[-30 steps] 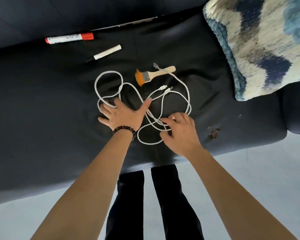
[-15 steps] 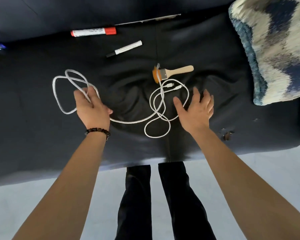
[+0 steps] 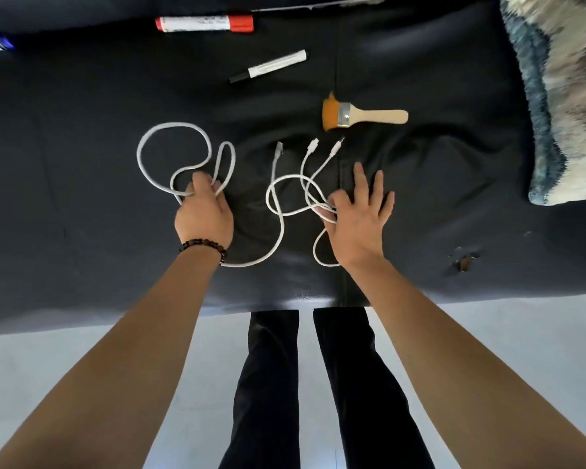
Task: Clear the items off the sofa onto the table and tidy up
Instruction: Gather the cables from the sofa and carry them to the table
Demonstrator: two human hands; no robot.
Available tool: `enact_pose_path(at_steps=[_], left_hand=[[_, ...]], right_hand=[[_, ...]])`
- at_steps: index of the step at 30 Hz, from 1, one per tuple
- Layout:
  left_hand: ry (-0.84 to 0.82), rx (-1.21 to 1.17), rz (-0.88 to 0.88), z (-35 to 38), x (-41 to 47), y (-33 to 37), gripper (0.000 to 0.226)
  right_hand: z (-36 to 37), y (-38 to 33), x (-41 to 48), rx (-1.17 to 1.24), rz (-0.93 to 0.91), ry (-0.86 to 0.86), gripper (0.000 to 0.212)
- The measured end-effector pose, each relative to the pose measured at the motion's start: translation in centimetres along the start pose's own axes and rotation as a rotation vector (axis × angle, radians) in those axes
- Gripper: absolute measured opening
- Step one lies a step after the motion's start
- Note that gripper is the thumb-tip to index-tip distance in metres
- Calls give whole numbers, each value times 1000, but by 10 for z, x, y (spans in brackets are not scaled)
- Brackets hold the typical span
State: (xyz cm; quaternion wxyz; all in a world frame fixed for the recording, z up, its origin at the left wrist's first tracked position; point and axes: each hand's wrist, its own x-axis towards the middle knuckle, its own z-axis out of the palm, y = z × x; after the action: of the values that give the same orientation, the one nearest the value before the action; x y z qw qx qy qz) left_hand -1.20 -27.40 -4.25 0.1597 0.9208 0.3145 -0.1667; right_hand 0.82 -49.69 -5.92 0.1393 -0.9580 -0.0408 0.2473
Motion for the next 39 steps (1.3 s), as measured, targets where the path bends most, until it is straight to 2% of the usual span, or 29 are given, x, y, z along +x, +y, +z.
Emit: enact_pose_path(at_steps=[3,6,9,13,15,19,21,24,26,28,30,33,39], left_hand=[[24,-69,-12,-20,-4,7,24],[50,-131,12,-53,-17,19,21],[67,-126,65,-102,-37,38,22],[90,-180,56,-196,-79,71,22],[90,-240,66,-247,-104,92,27],[84,-344,155,-339,-160,130,55],[117,-420,231,-379,-187,143,53],[195,-544,338,-434,-232,151,32],[219,-632,428,-463,-260,144,33],[189,-726,530,-486,-283,133,45],[121,-798,618,-497,-297,118,53],[-61,-915,681,-491,-306,93,51],[-358,-782,880,-449,-346,83,37]], right_hand=[[-32,14,-4,182,34,23,17],[-85,23,-7,466,335,-91,20],[-146,33,-22,438,537,-44,36],[-248,54,-58,474,745,89,40],[-294,63,-83,559,745,140,41],[-377,48,-145,773,613,246,48],[-410,35,-182,892,529,319,46],[-447,13,-247,1068,450,444,44],[-461,-4,-294,1144,412,539,41],[-470,-24,-343,1168,391,621,29],[-468,-46,-392,1173,414,697,25],[-449,-77,-459,1226,515,822,28],[-383,-117,-570,1236,801,984,34]])
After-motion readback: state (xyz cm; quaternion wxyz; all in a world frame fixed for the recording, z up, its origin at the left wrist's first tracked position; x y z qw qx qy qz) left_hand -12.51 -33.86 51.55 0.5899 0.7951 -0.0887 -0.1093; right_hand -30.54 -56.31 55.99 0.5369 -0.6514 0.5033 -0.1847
